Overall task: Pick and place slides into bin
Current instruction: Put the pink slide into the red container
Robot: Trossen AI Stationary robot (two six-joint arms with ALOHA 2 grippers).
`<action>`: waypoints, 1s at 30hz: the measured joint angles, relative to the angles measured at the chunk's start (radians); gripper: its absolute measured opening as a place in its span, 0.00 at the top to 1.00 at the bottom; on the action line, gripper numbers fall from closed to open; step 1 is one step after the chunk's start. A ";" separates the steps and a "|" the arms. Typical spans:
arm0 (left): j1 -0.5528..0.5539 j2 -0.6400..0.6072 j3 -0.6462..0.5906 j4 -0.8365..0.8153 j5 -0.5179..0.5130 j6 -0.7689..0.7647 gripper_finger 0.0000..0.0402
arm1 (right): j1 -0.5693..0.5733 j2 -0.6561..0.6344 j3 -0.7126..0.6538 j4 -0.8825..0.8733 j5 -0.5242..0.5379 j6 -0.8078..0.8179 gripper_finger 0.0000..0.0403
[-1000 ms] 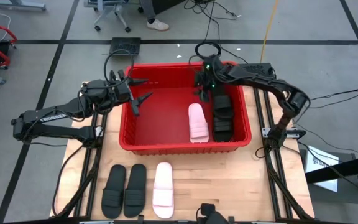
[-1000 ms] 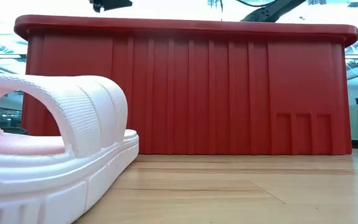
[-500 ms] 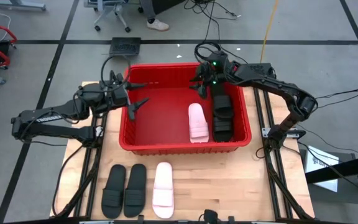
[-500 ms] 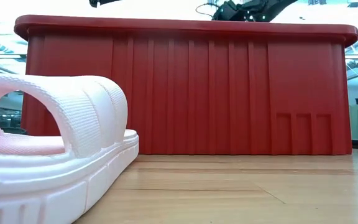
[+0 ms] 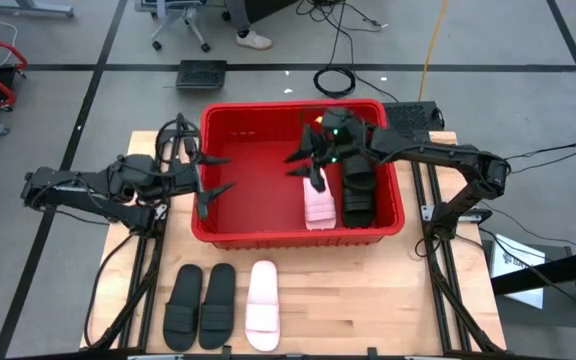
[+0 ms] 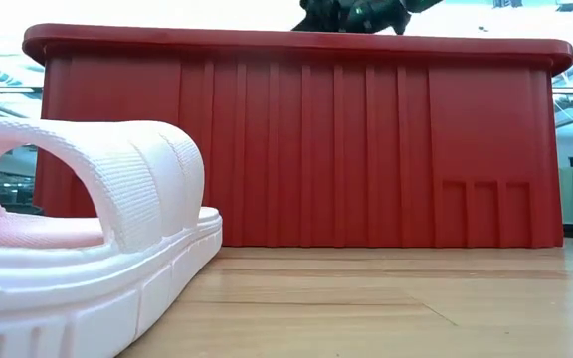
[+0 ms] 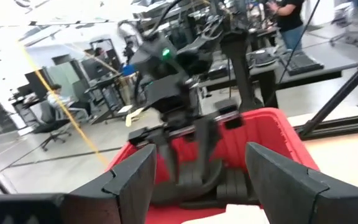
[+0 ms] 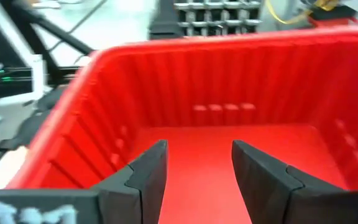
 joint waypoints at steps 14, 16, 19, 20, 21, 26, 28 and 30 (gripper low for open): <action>-0.275 0.001 0.000 -0.010 -0.082 -0.009 0.37 | 0.258 0.000 -0.002 0.023 0.000 -0.001 0.58; -0.309 0.002 0.000 -0.010 -0.114 -0.020 0.37 | 0.296 0.000 -0.019 0.048 0.000 -0.002 0.58; -0.356 0.011 0.000 -0.013 -0.184 -0.043 0.37 | 0.348 0.002 -0.049 0.102 0.001 -0.001 0.58; -0.370 0.017 0.000 -0.014 -0.206 -0.051 0.37 | 0.365 0.002 -0.060 0.125 0.004 0.001 0.58; -0.385 0.024 0.000 -0.015 -0.221 -0.058 0.37 | 0.380 0.002 -0.070 0.146 0.008 0.002 0.58; -0.454 0.061 0.000 0.016 -0.234 -0.082 0.37 | 0.457 0.002 -0.123 0.233 0.111 0.011 0.58; -0.481 0.077 0.000 0.036 -0.236 -0.089 0.37 | 0.482 0.002 -0.139 0.272 0.144 0.026 0.58; -0.507 0.092 0.000 0.055 -0.237 -0.089 0.37 | 0.504 0.002 -0.154 0.310 0.162 0.044 0.58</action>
